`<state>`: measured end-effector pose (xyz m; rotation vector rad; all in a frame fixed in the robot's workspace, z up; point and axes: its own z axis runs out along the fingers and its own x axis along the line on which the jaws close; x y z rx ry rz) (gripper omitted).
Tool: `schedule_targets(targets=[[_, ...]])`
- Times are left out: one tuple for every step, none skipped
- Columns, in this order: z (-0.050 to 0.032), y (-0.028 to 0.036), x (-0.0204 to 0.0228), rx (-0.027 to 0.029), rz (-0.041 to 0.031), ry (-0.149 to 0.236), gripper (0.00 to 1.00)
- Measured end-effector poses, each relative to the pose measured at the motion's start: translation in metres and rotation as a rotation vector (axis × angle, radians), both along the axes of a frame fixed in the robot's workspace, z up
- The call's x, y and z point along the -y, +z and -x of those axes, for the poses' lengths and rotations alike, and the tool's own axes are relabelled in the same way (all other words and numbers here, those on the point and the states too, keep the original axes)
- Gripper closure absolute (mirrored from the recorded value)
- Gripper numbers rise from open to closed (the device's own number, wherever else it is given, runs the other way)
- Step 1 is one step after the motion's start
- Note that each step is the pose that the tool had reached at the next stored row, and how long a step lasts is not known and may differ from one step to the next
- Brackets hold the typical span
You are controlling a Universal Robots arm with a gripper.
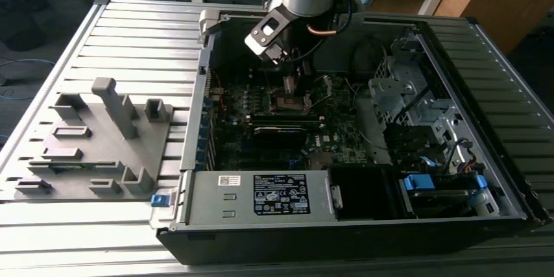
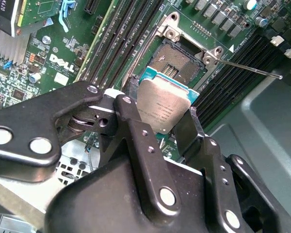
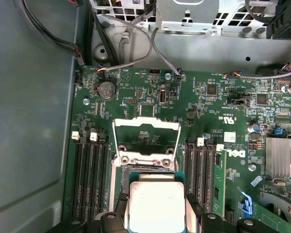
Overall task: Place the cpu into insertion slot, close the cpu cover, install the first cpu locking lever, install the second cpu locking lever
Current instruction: 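Place the cpu into insertion slot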
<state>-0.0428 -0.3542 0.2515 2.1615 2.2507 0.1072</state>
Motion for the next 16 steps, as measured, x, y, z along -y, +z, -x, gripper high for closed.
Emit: schedule_targets(targets=[[0.0000,-0.0001,0.0000,0.0000,-0.0001,0.000,0.46],[0.0000,-0.0002,0.0000,0.0000,-0.0001,0.000,0.46],[0.0000,-0.0004,0.0000,0.0001,-0.0002,0.000,0.46],[0.0000,-0.0007,0.0000,0.0002,-0.0004,0.000,0.46],[0.0000,-0.0009,0.0000,0.0001,-0.0002,0.000,0.46],[0.0000,-0.0010,0.0000,0.0000,0.0000,0.000,0.46],[0.0000,-0.0010,0.0000,-0.0001,0.0001,0.000,0.46],[0.0000,-0.0025,0.0000,0.0000,0.0000,0.000,0.46],[0.0000,-0.0031,-0.0004,0.0000,-0.0002,0.000,0.46],[0.0000,-0.0031,-0.0004,0.0000,-0.0002,0.000,0.46],[0.0000,-0.0033,-0.0004,0.0001,-0.0002,0.000,0.46],[0.0000,-0.0037,-0.0005,0.0001,-0.0003,0.000,0.46],[0.0000,-0.0041,-0.0004,0.0001,-0.0004,0.000,0.46],[0.0000,-0.0044,-0.0004,0.0000,-0.0002,0.000,0.46],[0.0000,-0.0049,-0.0004,0.0000,-0.0002,0.000,0.46],[0.0000,-0.0053,-0.0004,0.0000,-0.0002,0.000,0.46]])
